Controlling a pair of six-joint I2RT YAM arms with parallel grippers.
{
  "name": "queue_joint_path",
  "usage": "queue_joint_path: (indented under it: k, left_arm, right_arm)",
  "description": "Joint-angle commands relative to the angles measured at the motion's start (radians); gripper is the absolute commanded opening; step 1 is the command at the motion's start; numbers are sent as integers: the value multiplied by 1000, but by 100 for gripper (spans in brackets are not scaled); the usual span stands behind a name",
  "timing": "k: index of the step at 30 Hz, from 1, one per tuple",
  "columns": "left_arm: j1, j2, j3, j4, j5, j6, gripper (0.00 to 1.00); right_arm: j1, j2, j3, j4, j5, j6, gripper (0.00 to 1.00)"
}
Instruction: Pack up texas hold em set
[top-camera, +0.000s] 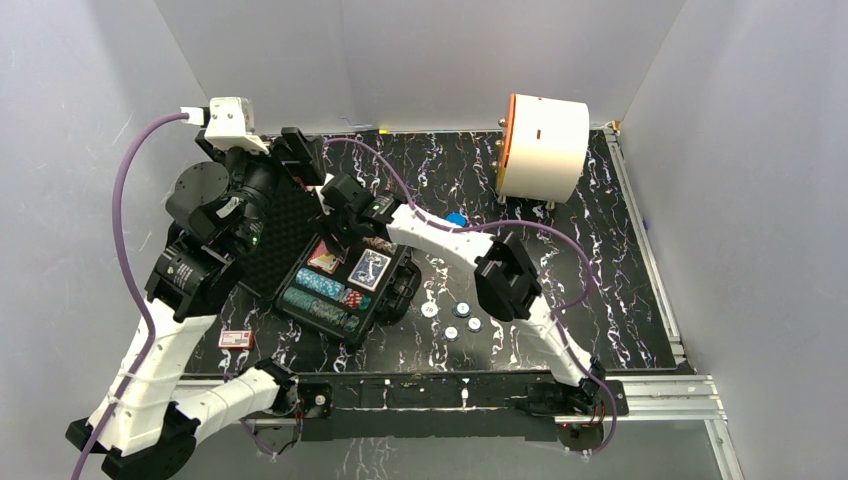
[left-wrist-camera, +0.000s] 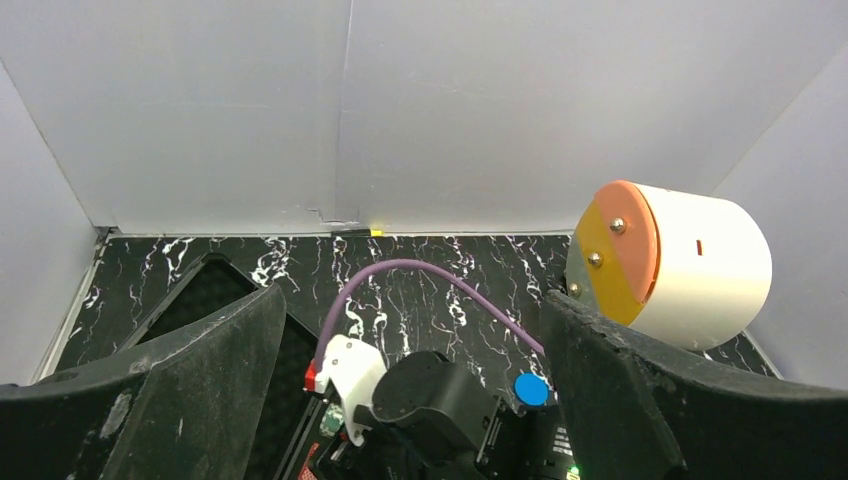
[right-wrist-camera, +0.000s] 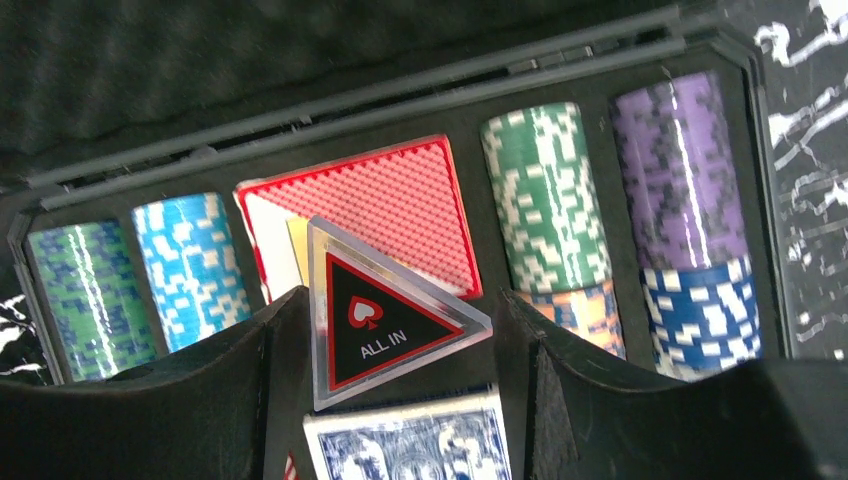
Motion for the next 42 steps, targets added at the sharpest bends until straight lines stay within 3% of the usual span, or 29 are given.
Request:
queue_joint_path:
  k: [1, 15, 25, 29, 33, 42]
  left_arm:
    - [5, -2, 21, -12, -22, 7, 98]
    - [5, 14, -7, -25, -22, 0, 98]
    - [5, 19, -2, -54, -14, -12, 98]
    - [5, 13, 17, -55, -5, -15, 98]
    - [5, 2, 27, -58, 10, -23, 98]
    - [5, -22, 8, -86, 27, -46, 98]
  right_arm:
    - [15, 58, 157, -4, -61, -60, 64]
    - [38, 156, 228, -36, -9, -138, 70]
    - [37, 82, 218, 6, -10, -87, 87]
    - [36, 33, 197, 20, 0, -54, 88]
    - [36, -62, 88, 79, 64, 0, 86]
    - [-23, -380, -359, 208, 296, 161, 84]
